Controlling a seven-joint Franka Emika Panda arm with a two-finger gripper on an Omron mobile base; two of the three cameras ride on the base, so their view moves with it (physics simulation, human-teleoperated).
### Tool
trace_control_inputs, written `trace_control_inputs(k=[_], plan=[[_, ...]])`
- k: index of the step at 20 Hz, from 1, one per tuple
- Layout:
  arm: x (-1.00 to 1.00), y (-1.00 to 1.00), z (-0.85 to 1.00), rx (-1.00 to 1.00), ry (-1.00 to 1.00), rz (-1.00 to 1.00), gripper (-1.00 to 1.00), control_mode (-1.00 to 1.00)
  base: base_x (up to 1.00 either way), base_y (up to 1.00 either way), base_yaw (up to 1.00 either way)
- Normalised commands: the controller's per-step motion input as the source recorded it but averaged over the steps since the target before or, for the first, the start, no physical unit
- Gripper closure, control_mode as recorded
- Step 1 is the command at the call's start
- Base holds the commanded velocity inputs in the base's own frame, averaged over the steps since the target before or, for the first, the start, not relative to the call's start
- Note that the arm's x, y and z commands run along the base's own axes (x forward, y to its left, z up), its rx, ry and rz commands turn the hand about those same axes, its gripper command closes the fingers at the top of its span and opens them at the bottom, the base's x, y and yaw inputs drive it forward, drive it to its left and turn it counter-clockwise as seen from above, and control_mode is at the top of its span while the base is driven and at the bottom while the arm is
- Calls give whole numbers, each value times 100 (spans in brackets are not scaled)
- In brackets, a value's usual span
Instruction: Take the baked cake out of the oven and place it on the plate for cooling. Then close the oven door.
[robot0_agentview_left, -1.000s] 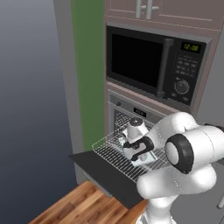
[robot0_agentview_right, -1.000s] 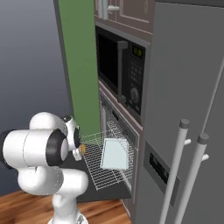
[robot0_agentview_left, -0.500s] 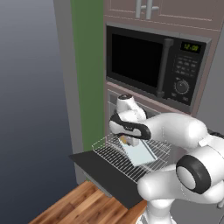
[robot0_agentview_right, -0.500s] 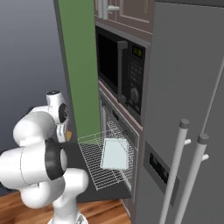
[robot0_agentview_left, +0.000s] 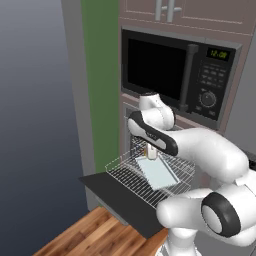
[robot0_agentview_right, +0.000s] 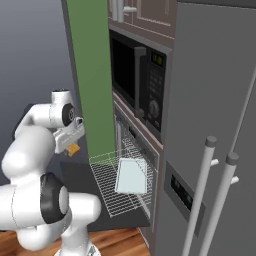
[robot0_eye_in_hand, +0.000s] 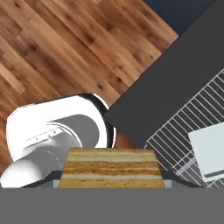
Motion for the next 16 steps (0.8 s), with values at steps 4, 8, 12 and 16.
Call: trace_control_inputs(k=[4, 8, 12, 16], plan=[[-48, -6, 4, 0, -3, -65, 100, -100, 0, 0, 0], [-23, 0, 0, 0, -1, -54, 100, -100, 0, 0, 0], [-24, -3, 0, 0, 0, -28, 100, -100, 0, 0, 0], [0, 0, 0, 0, 0, 0, 100, 100, -97, -22, -21]])
